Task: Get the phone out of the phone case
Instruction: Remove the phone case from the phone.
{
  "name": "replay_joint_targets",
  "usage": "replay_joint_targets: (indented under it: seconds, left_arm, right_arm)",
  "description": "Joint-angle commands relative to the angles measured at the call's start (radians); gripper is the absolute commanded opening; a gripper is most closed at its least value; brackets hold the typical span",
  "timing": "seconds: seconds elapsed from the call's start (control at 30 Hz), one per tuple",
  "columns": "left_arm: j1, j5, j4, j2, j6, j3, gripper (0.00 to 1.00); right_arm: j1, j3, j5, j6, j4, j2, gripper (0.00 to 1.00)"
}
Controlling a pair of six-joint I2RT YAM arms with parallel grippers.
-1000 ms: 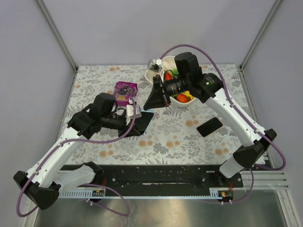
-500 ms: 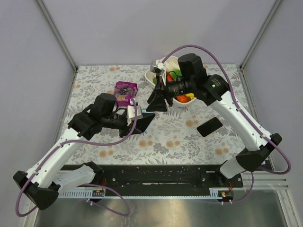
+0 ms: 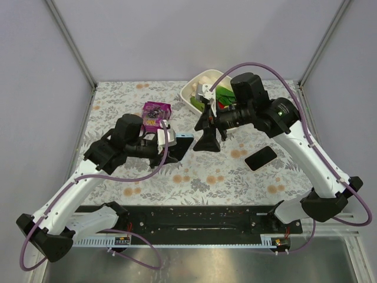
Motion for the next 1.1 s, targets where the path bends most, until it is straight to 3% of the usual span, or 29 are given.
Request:
replay_joint_targets:
  seconds: [0.0,0.33,0.6,0.73,0.8,0.9,1.07]
  left_arm:
    - [0.020,0.106,0.116,-0.037,-0.042,0.060,0.00]
    - [0.043,0.201,0.207,0.011,-0.226,0.148,0.00]
    - [0.043,0.241,0.378,0.063,-0.422,0.119,0.00]
    - [0.045,0.258,0.422,0.077,-0.447,0.111,0.00]
    - [0.046,0.264,0.427,0.080,-0.476,0.108,0.00]
    - [0.045,0.272,0.441,0.078,-0.479,0.091,0.00]
    - [0.048,0.276,0.481,0.061,-0.499,0.038,0.00]
  right_arm:
    - [0.011,-0.041,0.008,-0.026,0.010,-0.032,0.96]
    - [0.009,-0.245,0.034,0.093,0.344,-0.132,0.96]
    - [0.009,-0.203,-0.067,0.250,0.475,-0.074,0.91]
    - [0.009,-0.195,-0.072,0.285,0.510,-0.061,0.85]
    - [0.009,-0.202,-0.075,0.302,0.531,-0.055,0.80]
    - [0.009,-0.212,-0.079,0.305,0.539,-0.050,0.63]
    - [0.008,-0.219,-0.078,0.294,0.541,-0.057,0.20]
